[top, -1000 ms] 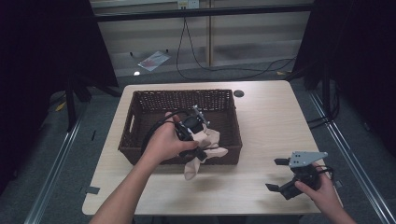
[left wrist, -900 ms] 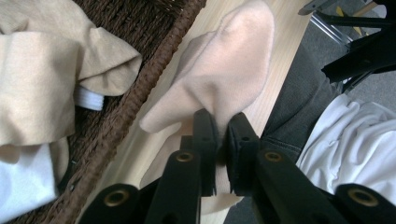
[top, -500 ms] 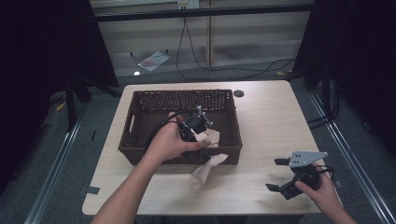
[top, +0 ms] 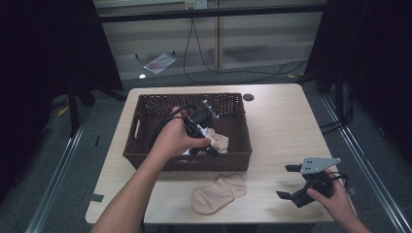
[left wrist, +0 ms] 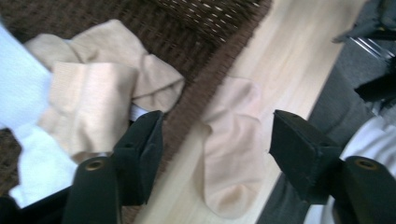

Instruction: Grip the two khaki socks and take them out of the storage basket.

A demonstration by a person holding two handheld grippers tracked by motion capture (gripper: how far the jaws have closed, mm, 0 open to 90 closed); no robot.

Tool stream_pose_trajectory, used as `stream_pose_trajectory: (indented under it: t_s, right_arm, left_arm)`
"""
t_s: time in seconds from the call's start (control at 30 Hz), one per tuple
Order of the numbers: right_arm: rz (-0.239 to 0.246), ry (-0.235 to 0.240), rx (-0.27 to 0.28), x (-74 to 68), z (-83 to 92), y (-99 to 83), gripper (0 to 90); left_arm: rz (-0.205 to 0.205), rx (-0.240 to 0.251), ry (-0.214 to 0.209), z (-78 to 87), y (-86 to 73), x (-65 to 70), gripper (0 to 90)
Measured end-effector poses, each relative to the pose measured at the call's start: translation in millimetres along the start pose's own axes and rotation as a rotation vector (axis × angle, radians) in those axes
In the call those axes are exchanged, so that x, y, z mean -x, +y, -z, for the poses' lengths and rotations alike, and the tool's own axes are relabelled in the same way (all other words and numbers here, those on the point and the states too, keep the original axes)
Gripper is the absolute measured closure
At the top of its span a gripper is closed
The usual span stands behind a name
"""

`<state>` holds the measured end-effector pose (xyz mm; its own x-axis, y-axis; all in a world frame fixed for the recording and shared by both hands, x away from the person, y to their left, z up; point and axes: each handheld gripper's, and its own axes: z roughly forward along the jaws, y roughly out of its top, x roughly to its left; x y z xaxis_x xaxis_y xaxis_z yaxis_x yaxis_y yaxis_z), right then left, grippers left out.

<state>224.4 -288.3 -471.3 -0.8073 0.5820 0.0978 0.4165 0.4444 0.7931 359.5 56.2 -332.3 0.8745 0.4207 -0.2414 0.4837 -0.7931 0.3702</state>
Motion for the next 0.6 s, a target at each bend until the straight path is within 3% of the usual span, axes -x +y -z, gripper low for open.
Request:
stream_pose_trajectory:
  t_s: [0.07,0.2,0.6]
  right_arm:
    - [0.000,0.003,0.000,-0.2,0.3,0.0,2.3]
    - [0.000,0.002,0.001,0.0,0.4,0.0,2.3]
    - [0.002,0.003,0.000,-0.1,0.3,0.0,2.3]
  left_arm:
    - [0.013,0.008,0.037,-2.2,1.1,-7.5,27.7]
    - [0.035,0.020,0.057,-6.4,2.3,-16.6,20.5]
    - [0.057,0.025,0.105,-23.6,3.5,-38.1,12.6]
